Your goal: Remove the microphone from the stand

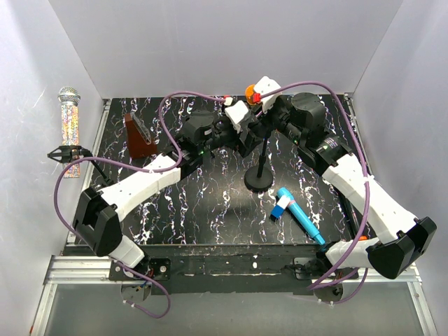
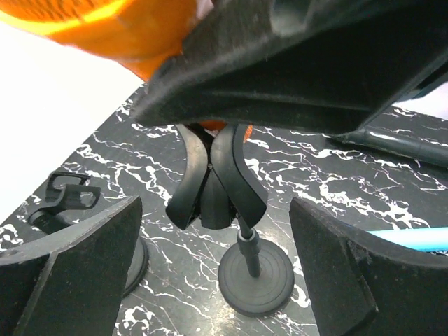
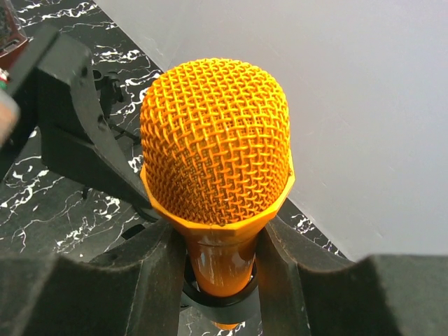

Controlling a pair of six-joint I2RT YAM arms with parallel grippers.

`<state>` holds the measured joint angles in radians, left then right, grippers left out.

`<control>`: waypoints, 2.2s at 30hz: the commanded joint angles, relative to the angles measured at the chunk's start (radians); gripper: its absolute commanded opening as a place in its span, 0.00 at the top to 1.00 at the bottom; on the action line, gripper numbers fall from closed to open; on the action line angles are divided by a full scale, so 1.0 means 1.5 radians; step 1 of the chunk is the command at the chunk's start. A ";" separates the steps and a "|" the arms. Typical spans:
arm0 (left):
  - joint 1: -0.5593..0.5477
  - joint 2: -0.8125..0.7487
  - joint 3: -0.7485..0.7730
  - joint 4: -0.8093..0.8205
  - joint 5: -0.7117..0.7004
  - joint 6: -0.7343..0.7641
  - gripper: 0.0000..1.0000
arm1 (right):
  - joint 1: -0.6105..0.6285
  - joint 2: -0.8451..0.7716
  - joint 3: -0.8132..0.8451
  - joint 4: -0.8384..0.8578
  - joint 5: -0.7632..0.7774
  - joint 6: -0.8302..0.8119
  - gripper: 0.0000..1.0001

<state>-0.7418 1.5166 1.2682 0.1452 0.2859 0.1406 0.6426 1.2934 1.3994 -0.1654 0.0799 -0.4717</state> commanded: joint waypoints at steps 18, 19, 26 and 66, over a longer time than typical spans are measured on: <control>-0.005 0.064 0.036 0.083 -0.012 -0.019 0.22 | 0.004 0.011 0.061 -0.057 -0.045 0.110 0.99; -0.005 0.066 0.041 0.081 -0.007 -0.022 0.25 | 0.003 0.013 0.062 -0.058 -0.045 0.114 0.99; -0.005 0.072 0.058 0.076 0.025 -0.020 0.48 | 0.004 0.022 0.065 -0.072 -0.048 0.121 0.99; 0.080 0.026 0.030 0.020 0.178 -0.019 0.31 | -0.113 0.154 0.272 -0.285 -0.530 0.045 0.85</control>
<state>-0.6178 1.6257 1.3033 0.1501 0.7120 0.1864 0.4660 1.5448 1.7905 -0.6067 -0.6262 -0.5087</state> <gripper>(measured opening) 0.578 0.424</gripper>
